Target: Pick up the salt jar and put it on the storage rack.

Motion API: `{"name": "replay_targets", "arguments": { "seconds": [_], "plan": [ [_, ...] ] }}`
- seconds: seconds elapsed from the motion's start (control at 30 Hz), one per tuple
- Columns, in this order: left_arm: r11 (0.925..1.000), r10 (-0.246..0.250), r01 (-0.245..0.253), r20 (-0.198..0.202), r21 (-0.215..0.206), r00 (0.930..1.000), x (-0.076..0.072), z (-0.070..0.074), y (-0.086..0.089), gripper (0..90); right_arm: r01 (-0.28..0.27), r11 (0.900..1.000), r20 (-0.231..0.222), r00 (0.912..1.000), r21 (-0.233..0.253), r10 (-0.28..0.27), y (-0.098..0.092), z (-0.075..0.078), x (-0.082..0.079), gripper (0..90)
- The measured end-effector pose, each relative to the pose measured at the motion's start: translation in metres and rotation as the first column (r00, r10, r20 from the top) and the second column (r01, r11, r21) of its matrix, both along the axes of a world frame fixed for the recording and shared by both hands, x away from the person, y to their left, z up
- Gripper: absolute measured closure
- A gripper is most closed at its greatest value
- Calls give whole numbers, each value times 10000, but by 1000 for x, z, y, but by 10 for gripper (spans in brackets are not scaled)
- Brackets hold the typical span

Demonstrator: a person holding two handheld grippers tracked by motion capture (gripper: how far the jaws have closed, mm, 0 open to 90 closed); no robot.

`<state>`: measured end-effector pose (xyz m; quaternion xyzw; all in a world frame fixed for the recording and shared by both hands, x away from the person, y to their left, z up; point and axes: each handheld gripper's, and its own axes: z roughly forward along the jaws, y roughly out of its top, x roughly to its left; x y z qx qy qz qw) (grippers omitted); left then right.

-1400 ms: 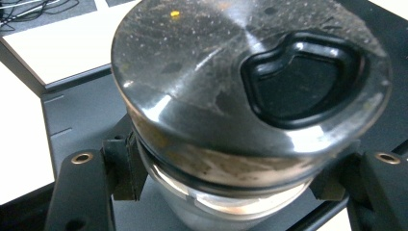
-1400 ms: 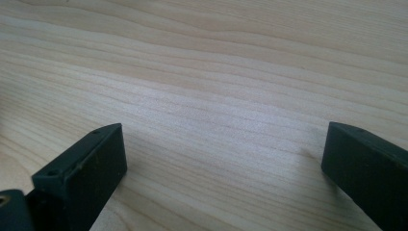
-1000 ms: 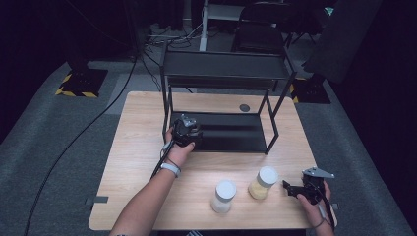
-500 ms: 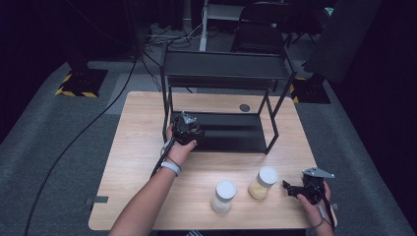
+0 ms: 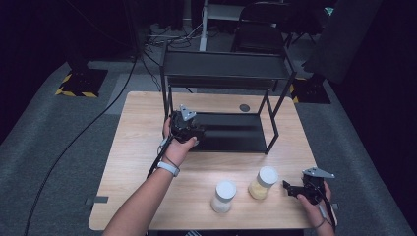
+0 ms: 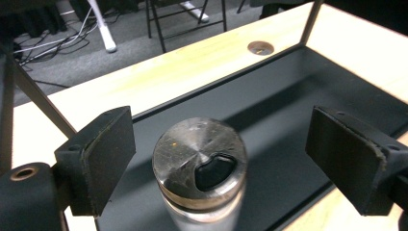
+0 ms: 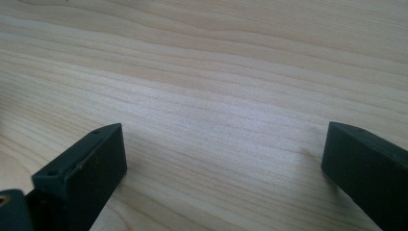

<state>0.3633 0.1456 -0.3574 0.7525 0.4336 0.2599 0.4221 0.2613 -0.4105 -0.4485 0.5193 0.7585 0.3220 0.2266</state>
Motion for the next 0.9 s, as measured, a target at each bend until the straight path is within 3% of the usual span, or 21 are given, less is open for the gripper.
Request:
{"name": "replay_targets", "arguments": {
  "seconds": [0.3,0.47,0.67,0.9],
  "plan": [
    [9998,-116,117,51,-168,9999,-26,12,15,106,-152,9999,-22,9999,4,152,-3,0,5,15],
    [9998,-209,210,193,-28,9996,-50,18,26,106,-243,9997,-10,9997,24,243,-5,0,6,18],
    [9995,-319,320,245,-48,9992,-70,17,38,104,-281,9996,-8,9996,33,281,-6,0,6,19],
    [9992,-374,374,1,-131,9993,-85,8,52,93,-281,9996,-5,9996,35,281,-6,0,6,20]
  ]
}}
